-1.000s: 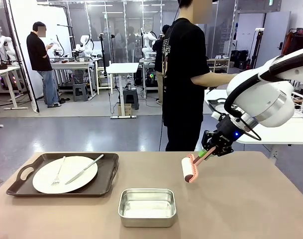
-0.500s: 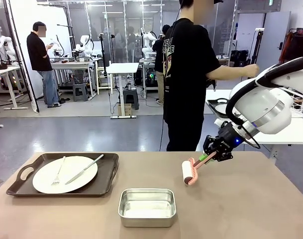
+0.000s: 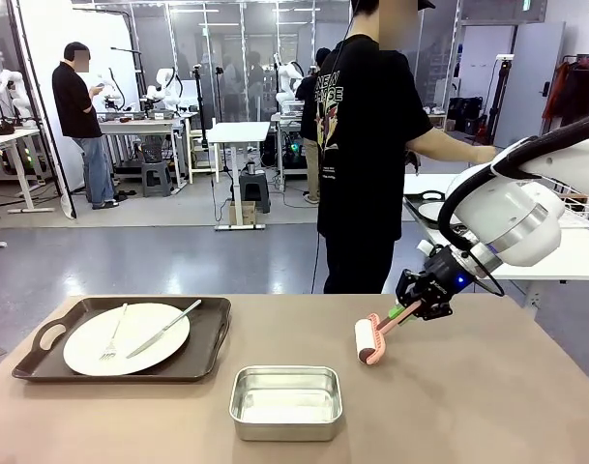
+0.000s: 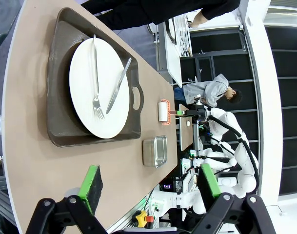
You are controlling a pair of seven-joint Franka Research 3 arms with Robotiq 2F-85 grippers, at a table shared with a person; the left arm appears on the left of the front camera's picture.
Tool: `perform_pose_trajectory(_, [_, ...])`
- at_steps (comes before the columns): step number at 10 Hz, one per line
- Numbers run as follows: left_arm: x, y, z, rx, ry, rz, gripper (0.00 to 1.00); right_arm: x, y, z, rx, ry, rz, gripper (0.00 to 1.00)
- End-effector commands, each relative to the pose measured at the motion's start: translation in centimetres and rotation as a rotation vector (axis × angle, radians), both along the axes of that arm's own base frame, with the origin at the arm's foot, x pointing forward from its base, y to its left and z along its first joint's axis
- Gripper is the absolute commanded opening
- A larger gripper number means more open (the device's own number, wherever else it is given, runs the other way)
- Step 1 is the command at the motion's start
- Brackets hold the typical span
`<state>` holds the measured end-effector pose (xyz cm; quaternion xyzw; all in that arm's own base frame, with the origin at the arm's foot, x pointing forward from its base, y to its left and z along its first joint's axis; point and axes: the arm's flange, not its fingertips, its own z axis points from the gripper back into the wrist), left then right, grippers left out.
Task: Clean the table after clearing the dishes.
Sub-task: When the left (or right) Handle tray is removed, use the left hand (or right hand) to clean the left (or right) side of the table with the Lint Roller.
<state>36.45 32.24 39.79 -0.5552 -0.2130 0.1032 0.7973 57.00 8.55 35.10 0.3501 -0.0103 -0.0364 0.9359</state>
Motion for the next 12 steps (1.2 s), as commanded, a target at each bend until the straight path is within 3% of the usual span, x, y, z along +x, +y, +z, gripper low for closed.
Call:
perform_pose_trajectory(1, [-0.2,0.2,0.0,0.002,-0.003,0.004,1.0,1.2,-1.3,-1.4,0.009,0.013,-0.002,0.21])
perform_pose_trajectory(5, [-0.2,0.2,0.0,0.002,-0.003,0.004,1.0,1.7,-6.3,-2.7,0.064,0.086,0.052,0.21])
perform_pose_trajectory(12, [-0.2,0.2,0.0,0.002,-0.003,0.004,1.0,-1.1,-15.4,-4.3,-0.007,0.055,-0.022,0.21])
